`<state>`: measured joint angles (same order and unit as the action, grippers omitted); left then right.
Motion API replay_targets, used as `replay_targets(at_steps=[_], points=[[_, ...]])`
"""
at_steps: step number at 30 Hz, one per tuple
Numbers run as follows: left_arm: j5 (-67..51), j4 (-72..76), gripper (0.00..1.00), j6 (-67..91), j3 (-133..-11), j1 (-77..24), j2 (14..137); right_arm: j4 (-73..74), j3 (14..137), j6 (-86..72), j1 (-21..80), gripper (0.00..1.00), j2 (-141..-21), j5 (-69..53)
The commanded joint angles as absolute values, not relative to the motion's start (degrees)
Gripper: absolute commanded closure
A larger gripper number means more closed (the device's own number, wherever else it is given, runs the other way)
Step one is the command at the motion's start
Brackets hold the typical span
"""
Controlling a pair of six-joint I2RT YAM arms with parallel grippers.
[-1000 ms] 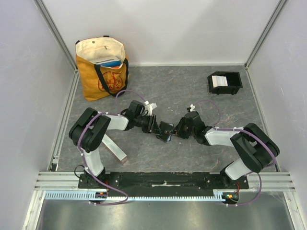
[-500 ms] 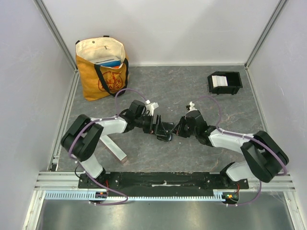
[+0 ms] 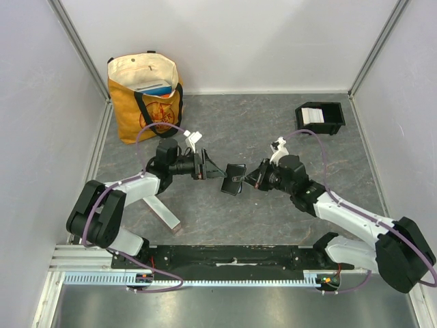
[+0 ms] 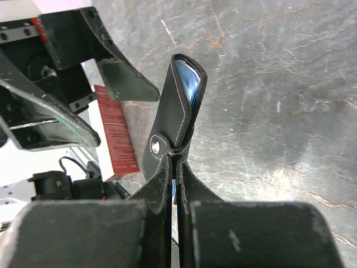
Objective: Put the credit cards into the card holder
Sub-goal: Pick up the card holder from the center of the board, then place the card holder at the center of the board.
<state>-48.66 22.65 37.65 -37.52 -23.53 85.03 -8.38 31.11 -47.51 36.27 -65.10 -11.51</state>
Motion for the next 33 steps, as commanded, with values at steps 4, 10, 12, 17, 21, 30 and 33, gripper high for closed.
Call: replay_targets(at_steps=[4, 10, 12, 17, 21, 30, 33], points=[[-61.4, 46.0, 0.08, 51.3, -34.1, -20.8, 82.9, -14.9, 31.5, -50.6, 36.1, 1.00, -59.1, -16.4], [-65.1, 64.9, 0.10, 62.3, -31.6, -20.6, 85.2, -19.9, 31.6, -52.9, 35.9, 1.00, -57.7, -19.9], [-66.0, 73.3, 0.11, 67.6, -31.0, -20.3, 87.1, -20.7, 31.7, -53.7, 35.7, 1.00, -57.3, -20.5], [-67.9, 94.4, 0.26, 80.8, -30.6, -19.7, 93.4, -23.8, 31.1, -55.5, 34.6, 1.00, -56.5, -22.5], [-68.6, 95.0, 0.41, 81.0, -30.3, -19.6, 93.3, -24.3, 31.3, -55.7, 34.1, 1.00, -56.6, -22.9], [-68.6, 95.0, 0.54, 81.5, -32.6, -21.4, 93.3, -24.1, 31.0, -55.5, 34.0, 1.00, -58.5, -24.2], [-68.4, 95.0, 0.54, 81.6, -33.9, -23.4, 93.9, -24.6, 30.7, -55.5, 33.9, 1.00, -59.1, -24.4]])
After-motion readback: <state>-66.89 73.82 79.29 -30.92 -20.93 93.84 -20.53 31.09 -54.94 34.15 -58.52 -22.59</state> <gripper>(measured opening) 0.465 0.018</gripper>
